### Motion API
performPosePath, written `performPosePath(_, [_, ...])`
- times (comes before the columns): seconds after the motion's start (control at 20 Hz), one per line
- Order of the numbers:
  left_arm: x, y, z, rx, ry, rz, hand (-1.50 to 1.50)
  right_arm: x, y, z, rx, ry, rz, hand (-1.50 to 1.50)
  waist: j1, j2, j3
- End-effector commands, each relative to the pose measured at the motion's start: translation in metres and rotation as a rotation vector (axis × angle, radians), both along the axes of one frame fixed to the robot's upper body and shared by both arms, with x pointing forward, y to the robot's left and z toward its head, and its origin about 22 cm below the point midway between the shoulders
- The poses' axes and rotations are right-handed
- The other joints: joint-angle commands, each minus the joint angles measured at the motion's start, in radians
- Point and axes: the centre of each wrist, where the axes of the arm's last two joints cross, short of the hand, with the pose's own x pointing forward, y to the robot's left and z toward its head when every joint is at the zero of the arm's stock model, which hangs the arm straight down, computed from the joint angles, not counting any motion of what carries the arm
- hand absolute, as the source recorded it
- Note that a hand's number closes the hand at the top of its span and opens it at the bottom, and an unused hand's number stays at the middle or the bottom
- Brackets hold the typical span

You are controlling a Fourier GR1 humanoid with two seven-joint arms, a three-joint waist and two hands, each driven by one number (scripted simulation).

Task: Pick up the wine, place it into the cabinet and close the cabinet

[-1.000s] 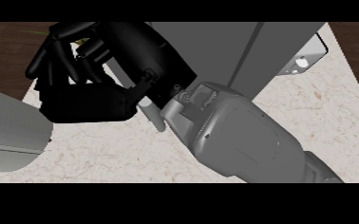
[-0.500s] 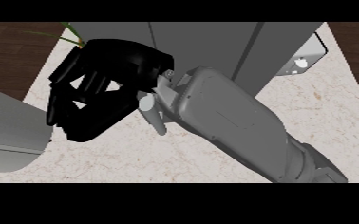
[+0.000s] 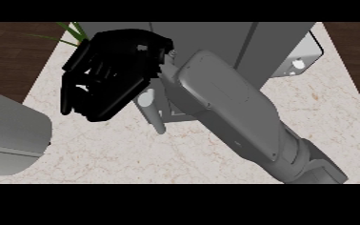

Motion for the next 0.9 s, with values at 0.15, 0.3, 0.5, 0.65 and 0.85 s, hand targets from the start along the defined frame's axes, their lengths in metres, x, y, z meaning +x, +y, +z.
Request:
performPosePath(0.15, [0.01,0.017,0.011,0.002,-0.108,0.048,-1.5,0.041,-0.025,-0.035,0.036,0.147,-0.109,1.5,-0.01,0.031,0.002])
performPosePath(0.3, [0.008,0.02,0.018,0.021,-0.117,0.054,-1.5,0.051,-0.034,-0.028,0.037,0.16,-0.121,1.5,0.003,0.029,0.002])
performPosePath(0.5, [0.012,0.02,0.017,0.023,-0.112,0.066,-1.5,0.06,-0.047,-0.03,0.072,0.145,-0.185,1.5,-0.008,0.033,0.002])
performPosePath(0.65, [0.012,0.019,0.011,0.022,-0.116,0.077,-1.5,0.07,-0.064,-0.027,0.095,0.106,-0.293,1.5,-0.019,0.038,0.0])
performPosePath(0.85, [0.013,0.008,0.015,0.03,-0.107,0.037,-1.5,0.083,-0.089,-0.003,0.14,0.021,-0.439,1.5,-0.008,0.042,0.001])
